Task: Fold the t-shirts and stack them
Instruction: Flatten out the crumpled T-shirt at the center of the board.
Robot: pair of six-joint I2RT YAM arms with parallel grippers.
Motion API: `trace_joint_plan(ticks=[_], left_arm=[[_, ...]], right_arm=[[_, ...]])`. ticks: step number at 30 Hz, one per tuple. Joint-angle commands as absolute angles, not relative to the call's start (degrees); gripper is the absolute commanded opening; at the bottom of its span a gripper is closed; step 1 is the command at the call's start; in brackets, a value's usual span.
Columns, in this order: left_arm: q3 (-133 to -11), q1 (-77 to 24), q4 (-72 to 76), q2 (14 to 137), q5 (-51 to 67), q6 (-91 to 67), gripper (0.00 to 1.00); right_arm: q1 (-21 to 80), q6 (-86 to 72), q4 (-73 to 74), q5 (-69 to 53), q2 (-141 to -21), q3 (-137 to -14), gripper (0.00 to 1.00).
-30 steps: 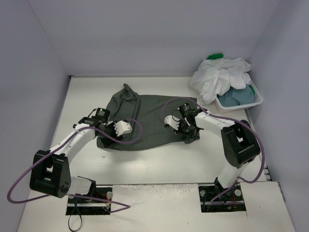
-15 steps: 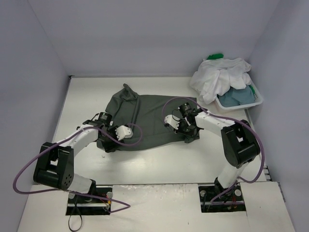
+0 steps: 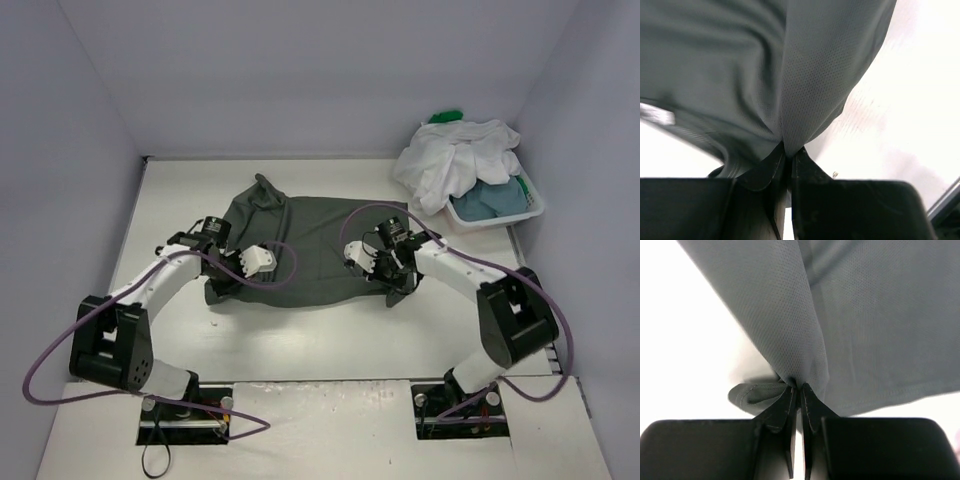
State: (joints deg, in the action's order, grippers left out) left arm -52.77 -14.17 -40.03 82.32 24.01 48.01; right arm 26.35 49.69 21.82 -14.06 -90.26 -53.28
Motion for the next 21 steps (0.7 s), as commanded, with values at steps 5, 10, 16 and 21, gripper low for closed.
trace_joint_plan(ticks=[5,10,16,21], left_arm=[[-69.2,-14.0,-59.0,73.7,38.7,53.0,0.0],[-74.8,-14.0,-57.4,79.3,37.9,52.7,0.0],[-81.3,-13.9,-48.8,95.4,28.8,47.3,0.0],[-84.7,-13.9,-40.3,106.8,21.6,43.6,0.0]], right_arm=[[29.4,46.7,25.0,-16.6,-78.6,-52.3,0.0],[27.7,48.2,23.7,-17.9,-84.3,-54.5,0.0],[24.6,49.3,20.0,-18.1,-93.7,-59.8,0.0],[23.0,48.5,16.3,-16.8,-101.9,-62.5,0.0]])
